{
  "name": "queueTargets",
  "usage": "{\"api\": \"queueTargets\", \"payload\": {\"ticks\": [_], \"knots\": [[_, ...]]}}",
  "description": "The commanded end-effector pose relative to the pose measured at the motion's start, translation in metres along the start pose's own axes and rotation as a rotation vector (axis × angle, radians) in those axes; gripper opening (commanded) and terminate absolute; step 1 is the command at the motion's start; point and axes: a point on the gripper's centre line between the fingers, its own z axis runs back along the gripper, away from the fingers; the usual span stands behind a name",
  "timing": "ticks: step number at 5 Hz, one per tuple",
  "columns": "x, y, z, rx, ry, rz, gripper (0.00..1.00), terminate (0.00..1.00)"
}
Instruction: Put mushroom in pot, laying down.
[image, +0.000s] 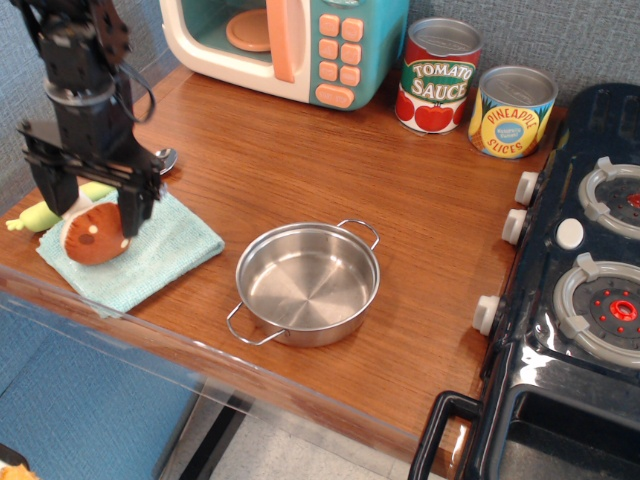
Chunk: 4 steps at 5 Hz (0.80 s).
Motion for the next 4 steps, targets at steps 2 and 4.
{"api": "queueTargets", "payload": {"ticks": [2, 4], "knots": [[-0.006, -0.012, 0.027, -0.017, -0.081, -0.035, 0.0, 0.0], [-0.016, -0.071, 0.082, -0.169, -0.156, -0.102, 0.0, 0.0]]}}
